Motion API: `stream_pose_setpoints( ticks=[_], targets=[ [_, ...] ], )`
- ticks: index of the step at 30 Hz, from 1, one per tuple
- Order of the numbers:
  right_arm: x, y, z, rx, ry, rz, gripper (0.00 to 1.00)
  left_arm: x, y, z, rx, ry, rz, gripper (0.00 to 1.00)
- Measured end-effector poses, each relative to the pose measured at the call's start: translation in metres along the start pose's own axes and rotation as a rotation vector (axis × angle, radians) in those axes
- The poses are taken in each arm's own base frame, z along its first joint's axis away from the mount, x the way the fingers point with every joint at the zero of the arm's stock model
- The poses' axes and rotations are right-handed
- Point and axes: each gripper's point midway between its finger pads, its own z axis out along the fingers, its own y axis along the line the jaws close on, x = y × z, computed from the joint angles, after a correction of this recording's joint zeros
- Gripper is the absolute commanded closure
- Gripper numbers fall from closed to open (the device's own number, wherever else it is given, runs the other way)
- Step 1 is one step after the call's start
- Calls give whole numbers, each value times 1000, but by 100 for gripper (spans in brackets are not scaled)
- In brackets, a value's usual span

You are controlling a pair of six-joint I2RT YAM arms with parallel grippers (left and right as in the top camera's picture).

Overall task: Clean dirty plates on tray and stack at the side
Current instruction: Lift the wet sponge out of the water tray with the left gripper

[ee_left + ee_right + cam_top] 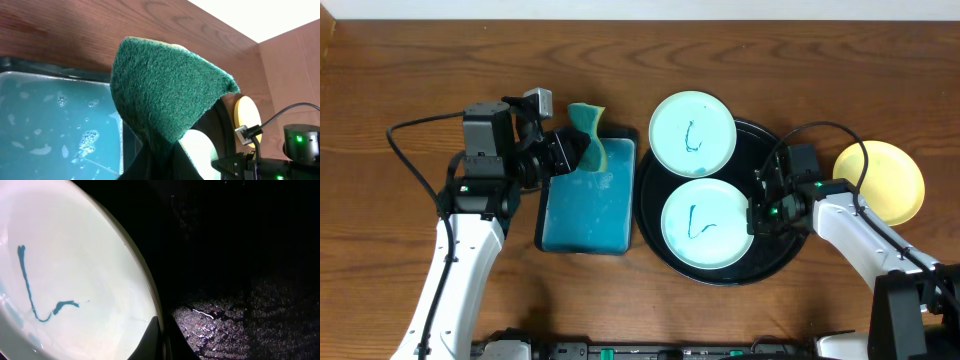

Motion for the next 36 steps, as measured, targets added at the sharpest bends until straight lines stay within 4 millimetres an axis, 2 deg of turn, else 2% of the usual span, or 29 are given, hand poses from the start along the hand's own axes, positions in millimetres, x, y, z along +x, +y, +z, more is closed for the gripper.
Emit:
stream_pose_setpoints(
  ticks=[25,31,36],
  targets=[
    [0,0,0,0,-1,0,99,5,4,0,-16,18,-15,93],
    [-1,0,0,-1,-6,-2,99,17,24,2,-111,59,-62,93],
    [-3,1,0,-2,-10,-3,98,39,64,11,-272,140,-161,93]
  ],
)
